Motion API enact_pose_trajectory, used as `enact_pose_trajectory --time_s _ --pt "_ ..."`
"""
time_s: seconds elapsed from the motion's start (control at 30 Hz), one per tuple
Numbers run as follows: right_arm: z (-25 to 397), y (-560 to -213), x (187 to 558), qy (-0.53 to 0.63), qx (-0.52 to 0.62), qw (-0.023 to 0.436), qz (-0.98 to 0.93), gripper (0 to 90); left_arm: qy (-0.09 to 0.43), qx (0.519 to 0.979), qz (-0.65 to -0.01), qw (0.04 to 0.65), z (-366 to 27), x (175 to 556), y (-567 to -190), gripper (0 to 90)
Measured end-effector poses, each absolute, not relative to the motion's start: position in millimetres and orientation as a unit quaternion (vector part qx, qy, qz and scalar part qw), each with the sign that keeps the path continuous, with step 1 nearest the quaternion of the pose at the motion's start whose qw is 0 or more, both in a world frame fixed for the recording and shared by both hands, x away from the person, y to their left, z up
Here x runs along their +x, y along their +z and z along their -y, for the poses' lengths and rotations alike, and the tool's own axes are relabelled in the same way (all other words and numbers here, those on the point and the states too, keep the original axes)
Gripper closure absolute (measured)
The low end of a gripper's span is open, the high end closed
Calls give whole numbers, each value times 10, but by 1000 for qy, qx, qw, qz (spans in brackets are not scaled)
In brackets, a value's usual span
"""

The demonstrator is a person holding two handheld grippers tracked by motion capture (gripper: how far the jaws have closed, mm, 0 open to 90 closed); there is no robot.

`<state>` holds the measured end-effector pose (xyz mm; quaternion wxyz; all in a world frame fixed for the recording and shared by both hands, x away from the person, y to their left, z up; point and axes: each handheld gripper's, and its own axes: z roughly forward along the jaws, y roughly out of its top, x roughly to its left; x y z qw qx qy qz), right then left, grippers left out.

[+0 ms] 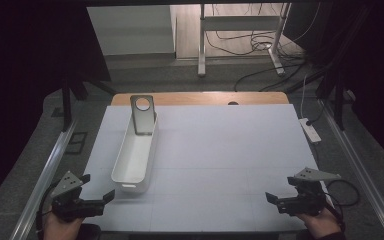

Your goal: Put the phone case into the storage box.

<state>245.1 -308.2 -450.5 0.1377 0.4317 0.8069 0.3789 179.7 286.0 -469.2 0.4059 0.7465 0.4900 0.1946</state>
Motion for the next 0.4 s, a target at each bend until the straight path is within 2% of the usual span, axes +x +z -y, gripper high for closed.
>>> enact_pose_trajectory --time_s 0.4 --pt "3079 -4507 2451 378 432 138 -807 22 188 750 -488 404 -2859 1788 -4720 0"
